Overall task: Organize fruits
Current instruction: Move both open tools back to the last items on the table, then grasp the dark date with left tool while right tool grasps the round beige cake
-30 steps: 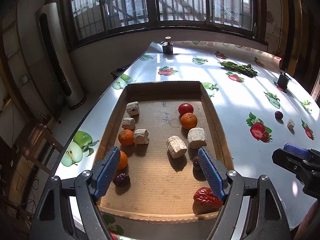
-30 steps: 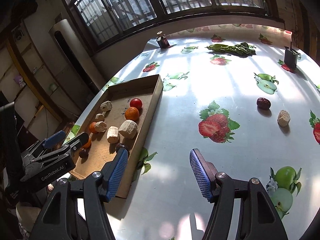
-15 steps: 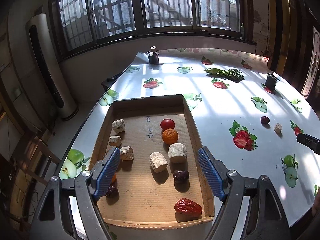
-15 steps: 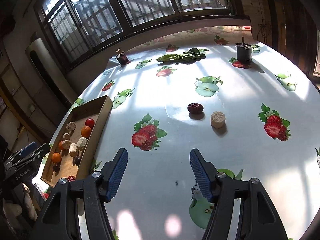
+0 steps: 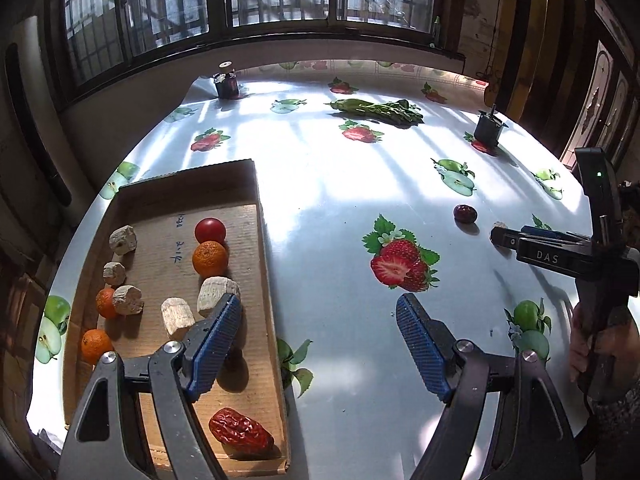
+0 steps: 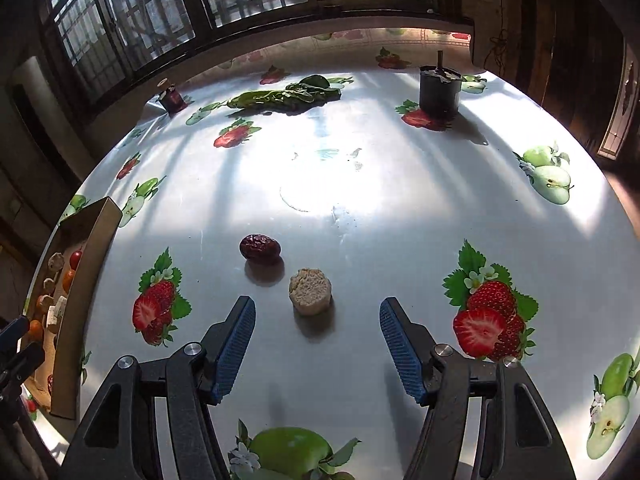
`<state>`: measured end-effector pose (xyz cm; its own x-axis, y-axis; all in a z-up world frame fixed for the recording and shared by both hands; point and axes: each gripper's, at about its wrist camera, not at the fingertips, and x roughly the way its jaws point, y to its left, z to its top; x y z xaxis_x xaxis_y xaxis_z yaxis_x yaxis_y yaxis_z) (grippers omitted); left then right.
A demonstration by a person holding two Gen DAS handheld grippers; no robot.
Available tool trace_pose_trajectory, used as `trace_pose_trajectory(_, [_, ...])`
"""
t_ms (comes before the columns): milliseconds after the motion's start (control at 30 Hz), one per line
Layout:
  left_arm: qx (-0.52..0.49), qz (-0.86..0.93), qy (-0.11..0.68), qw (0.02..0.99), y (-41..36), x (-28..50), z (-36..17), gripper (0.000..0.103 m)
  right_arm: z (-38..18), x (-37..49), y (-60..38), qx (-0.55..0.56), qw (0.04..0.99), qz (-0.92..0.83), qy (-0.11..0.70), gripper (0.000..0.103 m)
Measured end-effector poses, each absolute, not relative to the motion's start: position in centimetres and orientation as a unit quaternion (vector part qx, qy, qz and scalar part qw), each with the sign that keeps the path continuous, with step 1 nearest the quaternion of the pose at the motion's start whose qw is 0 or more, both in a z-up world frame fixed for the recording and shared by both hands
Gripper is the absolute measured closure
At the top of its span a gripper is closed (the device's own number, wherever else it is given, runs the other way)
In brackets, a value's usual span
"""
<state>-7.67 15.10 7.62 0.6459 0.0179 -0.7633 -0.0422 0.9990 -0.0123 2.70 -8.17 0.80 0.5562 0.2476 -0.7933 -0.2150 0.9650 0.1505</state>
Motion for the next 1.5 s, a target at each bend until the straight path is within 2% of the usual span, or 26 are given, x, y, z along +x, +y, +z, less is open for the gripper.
trace_pose_trajectory(33, [-0.014, 0.015, 0.421, 0.907, 15.0, -7.4, 7.7, 0.023, 0.4, 2.9, -7.6, 0.004, 0.883, 0.127, 0.451, 0.038])
trace_pose_trajectory(67, [-0.015, 0.014, 0.423, 0.906, 14.8, -7.1, 7.7, 0.024, 0.1, 3.0, -7.3, -0.006, 0.885, 0.123, 0.449, 0.045])
trace_pose_trajectory(100, [-0.017, 0.011, 0.425, 0.905, 14.5, -6.6, 7.7, 0.024, -0.1, 3.0, -7.2, -0.008, 0.886, 0.121, 0.447, 0.058])
trace_pose_trajectory(167, [-0.025, -0.001, 0.429, 0.903, 13.8, -5.5, 7.6, 0.024, -0.5, 3.0, -7.8, 0.002, 0.887, 0.119, 0.445, 0.071])
trace_pose_trajectory(500, [-0.037, -0.094, 0.452, 0.887, 5.4, 2.8, 4.0, 0.025, -0.6, 4.0, -14.7, 0.08, 0.893, 0.05, 0.44, 0.071])
trace_pose_trajectory(533, [-0.041, -0.096, 0.455, 0.884, 5.0, 3.6, 3.4, 0.028, -0.6, 3.9, -14.9, 0.087, 0.892, 0.051, 0.44, 0.071])
trace_pose_trajectory(600, [-0.061, -0.119, 0.462, 0.877, 4.3, 5.2, 2.3, 0.051, -0.6, 3.9, -14.8, 0.087, 0.892, 0.05, 0.441, 0.071])
trace_pose_trajectory(633, [-0.071, -0.128, 0.465, 0.873, 4.1, 5.8, 1.9, 0.054, -0.5, 3.9, -14.7, 0.082, 0.893, 0.049, 0.441, 0.071])
trace_pose_trajectory(1000, [-0.052, -0.156, 0.436, 0.885, 2.0, 7.9, 0.8, 0.056, -0.6, 4.1, -13.5, 0.047, 0.896, 0.035, 0.44, 0.071])
trace_pose_trajectory(1033, [-0.044, -0.154, 0.434, 0.887, 1.9, 7.8, 0.8, 0.06, -0.6, 4.1, -13.4, 0.045, 0.896, 0.034, 0.44, 0.071])
trace_pose_trajectory(1067, [-0.036, -0.154, 0.433, 0.887, 1.8, 7.7, 0.7, 0.072, -0.7, 4.1, -13.3, 0.042, 0.897, 0.033, 0.439, 0.071])
trace_pose_trajectory(1500, [-0.03, -0.145, 0.415, 0.898, 2.1, 6.5, 1.3, 0.072, -0.6, 3.8, -12.7, 0.059, 0.895, 0.067, 0.438, 0.076])
